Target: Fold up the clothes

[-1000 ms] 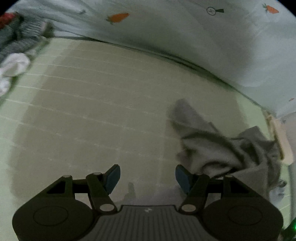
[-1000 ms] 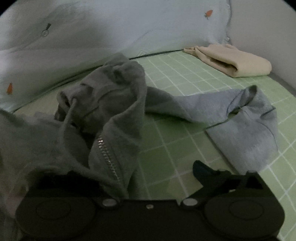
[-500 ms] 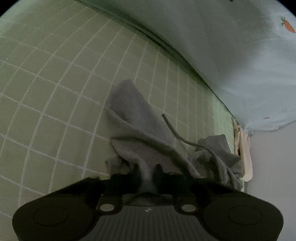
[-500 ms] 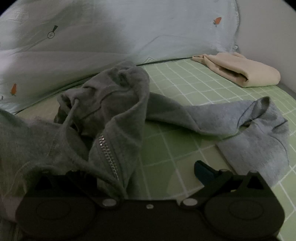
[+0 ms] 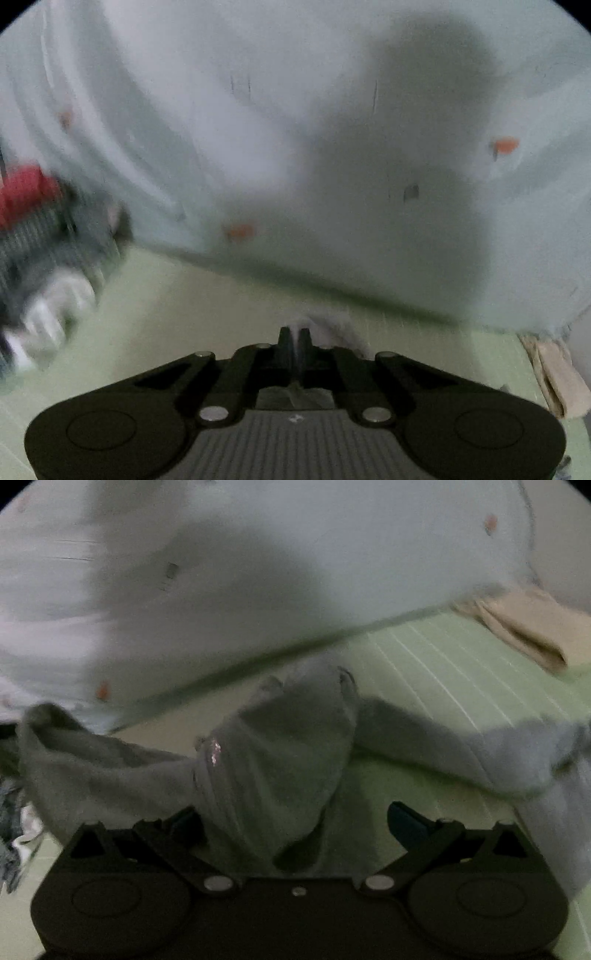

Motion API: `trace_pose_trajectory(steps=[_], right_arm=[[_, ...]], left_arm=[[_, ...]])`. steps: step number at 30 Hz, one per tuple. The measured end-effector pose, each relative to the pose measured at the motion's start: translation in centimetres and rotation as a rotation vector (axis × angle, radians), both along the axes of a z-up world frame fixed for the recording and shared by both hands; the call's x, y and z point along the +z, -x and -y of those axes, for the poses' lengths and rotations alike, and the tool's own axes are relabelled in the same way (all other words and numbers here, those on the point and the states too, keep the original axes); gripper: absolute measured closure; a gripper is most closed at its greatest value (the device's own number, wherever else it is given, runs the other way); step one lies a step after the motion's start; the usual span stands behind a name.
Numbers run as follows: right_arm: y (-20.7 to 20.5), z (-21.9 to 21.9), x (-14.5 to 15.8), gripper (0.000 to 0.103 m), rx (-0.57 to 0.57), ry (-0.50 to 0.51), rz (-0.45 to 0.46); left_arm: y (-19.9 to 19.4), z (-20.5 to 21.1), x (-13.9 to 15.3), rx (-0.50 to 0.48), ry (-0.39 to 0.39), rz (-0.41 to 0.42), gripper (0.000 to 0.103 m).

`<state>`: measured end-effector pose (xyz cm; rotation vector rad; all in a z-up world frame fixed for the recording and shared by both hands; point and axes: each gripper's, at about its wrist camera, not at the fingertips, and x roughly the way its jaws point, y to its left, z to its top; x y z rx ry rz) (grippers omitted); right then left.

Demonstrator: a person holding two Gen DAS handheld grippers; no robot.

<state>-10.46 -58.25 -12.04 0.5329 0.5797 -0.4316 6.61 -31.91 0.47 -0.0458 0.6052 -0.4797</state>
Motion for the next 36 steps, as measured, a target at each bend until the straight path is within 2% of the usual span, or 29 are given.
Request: trace_pose_trajectory(steps=[3, 6, 8, 11, 13, 15, 16, 18, 19, 21, 24, 26, 28, 30, 31, 36], right_arm=[[-0.6, -0.7, 0.8, 0.000, 0.024, 0.014, 0.017], [-0.8, -0.9, 0.4, 0.000, 0.016, 0.024, -0.023], [-0.6, -0.9, 0.1, 0.000, -0.014, 0.014, -0.059], [-0.2, -0.4, -0.5, 0.000, -0.052, -0.009, -0.094], [0.0, -0.2, -0.5, 0.000, -0.069, -0.003, -0.113], [0.1, -0.2, -0.6, 0.000, -0.079, 0.005, -0.124], [0.2, -0.1, -0.6, 0.000, -0.084, 0.007, -0.131], [0.2, 0.2, -0.9, 0.000, -0.093, 0.002, -0.142], [0.1, 0.4, -1.2, 0.000, -0.095, -0.005, -0.148], [-0.5, 0.6, -1.9, 0.000, -0.094, -0.017, -0.165], [-1.7, 0.8, -3.0, 0.000, -0.083, -0.020, -0.203], [-2.5, 0.9, -3.7, 0.000, -0.071, -0.017, -0.232], [-3.3, 1.0, -4.3, 0.000, -0.059, -0.015, -0.258], [-4.1, 1.2, -4.6, 0.000, -0.049, -0.014, -0.271], [-4.4, 1.3, -4.7, 0.000, -0.045, -0.011, -0.276], [-5.7, 1.8, -4.9, 0.000, -0.030, 0.028, -0.302]], left_arm=[[1.4, 0.2, 1.4, -0.058, 0.023, 0.042, 0.100], [3.5, 1.5, 0.0, -0.188, -0.028, 0.031, 0.100], [4.3, 3.1, -2.6, -0.293, -0.042, -0.083, 0.099], [4.6, 4.7, -8.1, -0.345, -0.067, -0.305, 0.095], [4.6, 4.9, -10.7, -0.331, -0.113, -0.382, 0.095], [4.1, 4.1, -11.6, -0.323, -0.117, -0.427, 0.087], [4.0, 3.4, -11.3, -0.317, -0.079, -0.441, 0.084], [3.3, 1.9, -10.6, -0.295, 0.018, -0.471, 0.066], [3.0, 1.0, -10.2, -0.272, 0.070, -0.475, 0.062], [2.4, -0.9, -9.1, -0.203, 0.167, -0.449, 0.046], [0.6, -2.9, -8.4, -0.111, 0.264, -0.407, 0.038], [-1.0, -3.8, -8.8, -0.043, 0.293, -0.412, 0.035], [-2.7, -3.6, -10.1, 0.004, 0.278, -0.443, 0.034], [-4.4, -2.7, -11.3, 0.010, 0.246, -0.470, 0.024], [-5.2, -2.0, -11.9, 0.006, 0.227, -0.482, 0.023], [-8.7, 1.3, -15.2, -0.027, 0.174, -0.559, 0.023]])
